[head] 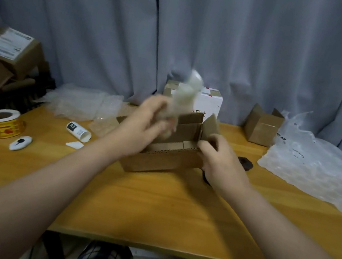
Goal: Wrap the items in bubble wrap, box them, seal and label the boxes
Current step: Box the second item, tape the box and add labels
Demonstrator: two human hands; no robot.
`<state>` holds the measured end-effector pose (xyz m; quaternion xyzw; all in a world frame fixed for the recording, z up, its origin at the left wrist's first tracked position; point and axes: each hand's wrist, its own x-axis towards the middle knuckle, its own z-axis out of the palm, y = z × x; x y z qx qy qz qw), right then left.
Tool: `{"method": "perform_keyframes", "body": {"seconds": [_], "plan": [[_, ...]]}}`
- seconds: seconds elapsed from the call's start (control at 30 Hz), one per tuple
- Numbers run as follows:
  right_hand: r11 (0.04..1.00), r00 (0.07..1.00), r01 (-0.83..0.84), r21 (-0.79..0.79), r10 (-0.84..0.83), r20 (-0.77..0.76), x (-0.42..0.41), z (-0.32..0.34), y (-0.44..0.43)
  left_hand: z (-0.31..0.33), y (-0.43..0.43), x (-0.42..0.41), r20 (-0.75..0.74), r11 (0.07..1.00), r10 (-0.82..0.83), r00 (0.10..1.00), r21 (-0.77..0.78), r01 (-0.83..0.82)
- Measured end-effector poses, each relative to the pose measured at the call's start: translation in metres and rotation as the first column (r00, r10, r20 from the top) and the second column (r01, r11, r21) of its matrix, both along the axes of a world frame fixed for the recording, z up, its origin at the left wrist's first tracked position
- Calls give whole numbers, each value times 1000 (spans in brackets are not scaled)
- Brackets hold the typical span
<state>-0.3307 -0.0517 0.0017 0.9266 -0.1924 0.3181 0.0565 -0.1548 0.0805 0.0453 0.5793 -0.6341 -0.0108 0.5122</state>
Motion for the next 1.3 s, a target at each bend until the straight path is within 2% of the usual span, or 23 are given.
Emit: {"method": "perform_keyframes", "body": {"seconds": [0.07, 0.13, 0.2, 0.3, 0.37, 0.47, 0.53, 0.67, 0.73, 0.83, 0.9, 0.97, 1.0, 1.07, 1.13, 1.17, 1.23, 1.3], "plan": [[1000, 996, -14, -11, 13, -84, -6, -8, 2, -7, 2, 4, 193, 972, 22, 981, 224, -65], [1000, 991, -12, -20, 9, -132, -12, -11, 7, -12, 4, 5, 336, 925, 96, 937, 316, -209], [999, 987, -34, -5, 33, -160, -19, -15, 13, -12, 7, 4, 424, 888, 167, 890, 329, -323], [1000, 973, 2, 4, -1, -233, -23, -14, 15, -7, 11, 5, 608, 836, 235, 758, 272, -477], [1000, 977, 0, -12, -3, -214, -23, -11, 17, -5, 13, 7, 703, 773, 240, 669, 278, -570], [999, 968, 18, -48, -29, -248, -20, -4, 20, -6, 10, 5, 762, 689, 196, 617, 341, -639], [998, 959, 27, -50, -40, -280, -15, 0, 21, -7, -1, 3, 756, 681, 148, 638, 389, -620], [994, 939, 69, -82, -93, -332, -6, 11, 24, -11, -19, 2, 674, 653, 85, 734, 518, -552], [992, 925, 96, -80, -118, -360, -4, 16, 24, -13, -19, 3, 677, 673, 120, 726, 483, -561], [979, 897, 185, -82, -203, -392, -4, 21, 15, -8, -9, 7, 668, 767, 214, 713, 337, -546], [958, 864, 270, -96, -285, -416, -3, 24, 7, -7, 1, 15, 684, 803, 221, 695, 277, -528], [935, 844, 330, -127, -352, -405, 4, 27, 4, -12, 6, 29, 735, 795, 152, 660, 306, -524], [934, 855, 332, -129, -356, -376, 10, 29, 5, -16, 7, 36, 717, 786, 114, 688, 358, -503], [956, 908, 266, -120, -291, -303, 29, 34, 14, -21, 7, 44, 567, 821, 68, 821, 435, -369], [989, 960, 129, -78, -144, -239, 56, 43, 25, -19, 5, 51, 402, 917, 107, 909, 313, -246], [997, 976, 64, -42, -71, -204, 72, 48, 29, -15, 5, 57, 336, 940, 164, 927, 231, -250], [999, 988, -12, 42, 19, -154, 107, 59, 34, -7, 6, 82, 275, 927, 306, 911, 132, -351], [993, 988, -36, 115, 53, -148, 144, 67, 33, -1, 9, 119, 344, 862, 426, 837, 127, -491]]}}
